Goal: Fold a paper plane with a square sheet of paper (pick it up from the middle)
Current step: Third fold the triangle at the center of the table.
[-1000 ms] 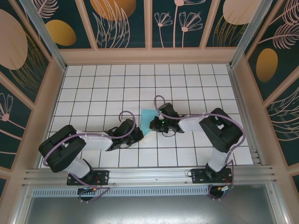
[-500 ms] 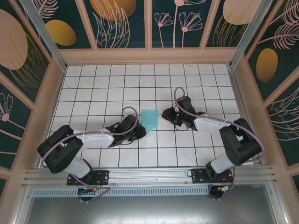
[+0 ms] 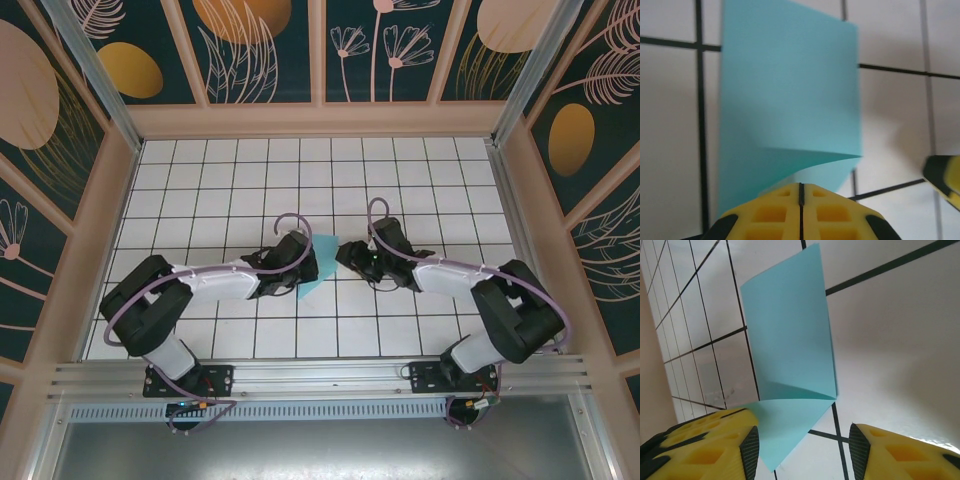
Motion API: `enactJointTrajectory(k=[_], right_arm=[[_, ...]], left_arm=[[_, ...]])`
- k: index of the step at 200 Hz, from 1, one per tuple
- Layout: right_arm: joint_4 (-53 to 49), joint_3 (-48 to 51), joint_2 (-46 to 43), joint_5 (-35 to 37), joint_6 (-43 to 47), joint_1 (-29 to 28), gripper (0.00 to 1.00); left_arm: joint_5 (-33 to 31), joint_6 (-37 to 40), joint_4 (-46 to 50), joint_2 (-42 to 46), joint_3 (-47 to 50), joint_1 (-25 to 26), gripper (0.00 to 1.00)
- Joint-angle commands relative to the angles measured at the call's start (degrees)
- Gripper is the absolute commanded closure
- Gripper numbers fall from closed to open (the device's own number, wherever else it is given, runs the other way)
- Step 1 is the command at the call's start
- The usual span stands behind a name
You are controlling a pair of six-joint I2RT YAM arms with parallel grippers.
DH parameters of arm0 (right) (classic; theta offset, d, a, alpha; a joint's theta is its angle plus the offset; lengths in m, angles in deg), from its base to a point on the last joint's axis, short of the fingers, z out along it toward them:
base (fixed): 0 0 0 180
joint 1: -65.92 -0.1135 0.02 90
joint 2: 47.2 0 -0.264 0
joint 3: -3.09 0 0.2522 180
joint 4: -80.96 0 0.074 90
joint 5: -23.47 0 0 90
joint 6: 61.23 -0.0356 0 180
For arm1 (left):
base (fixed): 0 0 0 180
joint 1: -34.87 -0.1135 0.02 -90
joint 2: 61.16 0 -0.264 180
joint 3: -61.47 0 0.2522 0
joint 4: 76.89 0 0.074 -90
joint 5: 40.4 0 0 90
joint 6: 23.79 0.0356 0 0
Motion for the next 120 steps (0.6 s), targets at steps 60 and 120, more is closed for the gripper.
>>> enactJointTrajectory(k=[60, 120], right_arm=[[3.58, -2.32, 5.44, -1.87, -2.94, -2.41, 0.51], [2.85, -4.32, 8.2, -1.76, -2.12, -2.53, 0.55]], left_arm=[[-5.13, 0.59, 3.97, -3.83, -0.39, -0.19, 0.99], [-4.87, -0.81, 3.18, -3.6, 1.32, -0.15, 0.99]])
